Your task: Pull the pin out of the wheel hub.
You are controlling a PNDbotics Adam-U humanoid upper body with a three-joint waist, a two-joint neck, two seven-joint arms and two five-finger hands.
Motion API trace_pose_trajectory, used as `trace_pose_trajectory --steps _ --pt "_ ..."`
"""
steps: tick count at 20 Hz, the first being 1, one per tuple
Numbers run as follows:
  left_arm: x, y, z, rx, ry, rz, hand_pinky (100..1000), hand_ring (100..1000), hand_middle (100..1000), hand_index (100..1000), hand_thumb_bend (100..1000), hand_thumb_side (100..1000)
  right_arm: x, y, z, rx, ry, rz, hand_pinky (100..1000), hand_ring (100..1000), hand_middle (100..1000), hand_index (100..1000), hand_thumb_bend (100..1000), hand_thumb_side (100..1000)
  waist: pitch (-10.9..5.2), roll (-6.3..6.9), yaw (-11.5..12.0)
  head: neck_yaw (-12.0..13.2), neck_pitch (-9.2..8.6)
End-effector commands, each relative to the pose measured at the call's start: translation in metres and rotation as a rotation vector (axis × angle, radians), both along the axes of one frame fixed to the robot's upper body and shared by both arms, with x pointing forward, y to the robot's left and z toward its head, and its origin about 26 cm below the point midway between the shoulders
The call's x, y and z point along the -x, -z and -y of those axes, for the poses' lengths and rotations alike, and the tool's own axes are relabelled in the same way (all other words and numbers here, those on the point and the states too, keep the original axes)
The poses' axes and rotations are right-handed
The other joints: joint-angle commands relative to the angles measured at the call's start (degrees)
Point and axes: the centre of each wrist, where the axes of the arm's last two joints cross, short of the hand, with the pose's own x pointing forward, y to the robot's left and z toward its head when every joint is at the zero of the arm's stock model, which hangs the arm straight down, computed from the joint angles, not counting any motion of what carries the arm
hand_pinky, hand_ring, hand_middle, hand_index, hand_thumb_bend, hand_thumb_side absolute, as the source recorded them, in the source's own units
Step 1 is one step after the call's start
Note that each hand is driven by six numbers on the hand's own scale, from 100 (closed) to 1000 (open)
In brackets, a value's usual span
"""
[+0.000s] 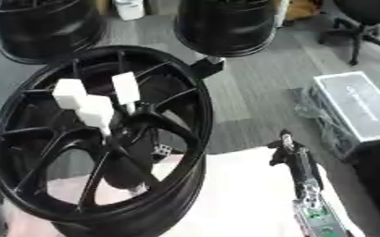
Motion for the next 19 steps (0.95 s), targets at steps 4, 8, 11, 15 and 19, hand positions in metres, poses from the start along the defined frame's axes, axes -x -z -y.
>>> trace_pose_trajectory --steps 4,8,11,15,19 --pt "-0.007 -0.018 0.04 0.231 -0.004 -0.029 708 600 634 797 388 807 -0.003 -0.006 0.0 -0.001 -0.002 0.025 507 367 324 514 100 998 -0.43 -0.35 0.04 0.28 -0.07" --pt "-0.009 -0.023 0.046 0.284 0.011 -0.053 705 592 623 791 386 814 -0.003 -0.006 -0.001 0.001 -0.006 0.024 507 367 324 514 100 1000 -0.18 -0.29 -0.08 0.87 -0.07" --pt "-0.01 -0.024 0.048 0.29 0.016 -0.068 704 589 619 788 384 819 -0.003 -0.007 -0.002 0.0 -0.005 0.024 507 367 323 514 100 1000 0.04 -0.36 -0.17 1.52 -0.07" --pt "-0.011 -0.026 0.051 0.292 0.021 -0.076 702 584 613 785 381 821 -0.004 -0.007 -0.002 -0.002 -0.004 0.028 507 367 323 514 100 1000 0.16 -0.52 0.03 1.75 -0.07" --pt "-0.011 -0.025 0.053 0.29 0.021 -0.085 701 581 610 784 377 821 -0.004 -0.008 -0.002 -0.003 -0.002 0.029 507 367 323 514 100 1000 0.22 -0.65 0.18 2.19 -0.07"
